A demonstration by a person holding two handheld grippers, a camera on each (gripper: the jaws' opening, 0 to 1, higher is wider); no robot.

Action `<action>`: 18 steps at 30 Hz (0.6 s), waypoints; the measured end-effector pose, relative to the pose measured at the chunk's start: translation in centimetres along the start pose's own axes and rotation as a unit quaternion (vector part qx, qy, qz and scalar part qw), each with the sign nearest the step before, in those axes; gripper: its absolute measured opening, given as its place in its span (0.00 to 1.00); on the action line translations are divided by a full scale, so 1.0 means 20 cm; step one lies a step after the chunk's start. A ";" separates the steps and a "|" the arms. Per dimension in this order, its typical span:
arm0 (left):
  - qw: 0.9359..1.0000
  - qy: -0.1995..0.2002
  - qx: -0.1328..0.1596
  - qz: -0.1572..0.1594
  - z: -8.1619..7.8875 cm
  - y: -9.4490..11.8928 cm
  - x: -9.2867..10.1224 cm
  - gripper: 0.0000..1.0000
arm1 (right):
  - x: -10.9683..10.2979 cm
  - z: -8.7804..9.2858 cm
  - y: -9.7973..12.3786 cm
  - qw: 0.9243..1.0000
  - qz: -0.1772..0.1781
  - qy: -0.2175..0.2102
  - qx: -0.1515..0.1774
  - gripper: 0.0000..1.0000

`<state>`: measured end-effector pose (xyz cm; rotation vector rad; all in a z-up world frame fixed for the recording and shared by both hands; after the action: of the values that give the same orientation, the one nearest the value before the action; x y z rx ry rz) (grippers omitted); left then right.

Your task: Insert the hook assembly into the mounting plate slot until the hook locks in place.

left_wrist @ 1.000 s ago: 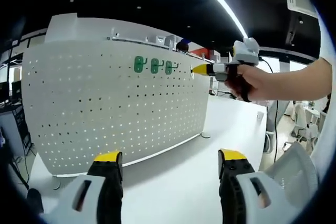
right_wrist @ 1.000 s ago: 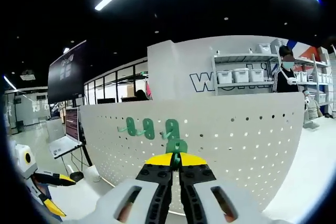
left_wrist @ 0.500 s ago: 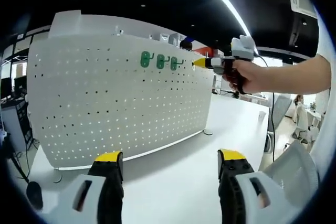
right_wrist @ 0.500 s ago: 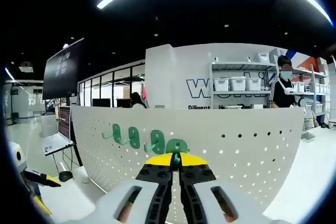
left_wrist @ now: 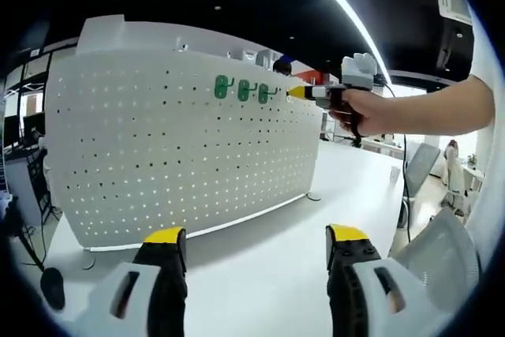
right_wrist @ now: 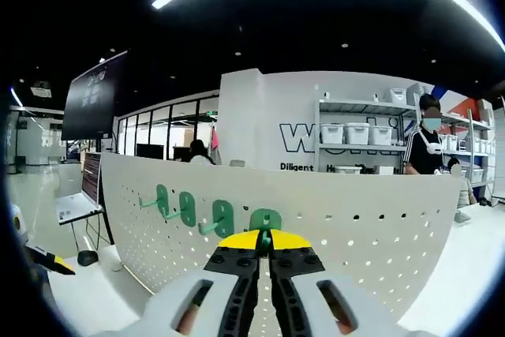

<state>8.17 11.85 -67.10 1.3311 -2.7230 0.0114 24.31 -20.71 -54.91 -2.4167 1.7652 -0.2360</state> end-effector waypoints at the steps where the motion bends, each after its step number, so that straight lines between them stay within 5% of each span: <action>1: 1.000 0.000 -0.001 0.000 0.00 0.00 0.00 0.74 | 0.00 0.00 -0.01 1.000 0.000 0.003 0.000 0.01; 18: 1.000 0.001 -0.004 -0.007 0.00 0.01 -0.01 0.73 | 0.02 0.03 -0.07 1.000 -0.003 0.005 -0.003 0.01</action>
<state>8.12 12.12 -67.04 1.3488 -2.7088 0.0009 25.91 -20.58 -55.12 -2.4297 1.7654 -0.2445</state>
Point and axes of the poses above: the point that each gripper's makers call its tool centre point, and the gripper's own axes: y roughly backward along the fingers, x roughly to its right, z roughly out of its underside, the point moved 10 cm from there along y, roughly backward along the fingers, and after that the axes turned 11 degrees about x, right-handed, at the moved point
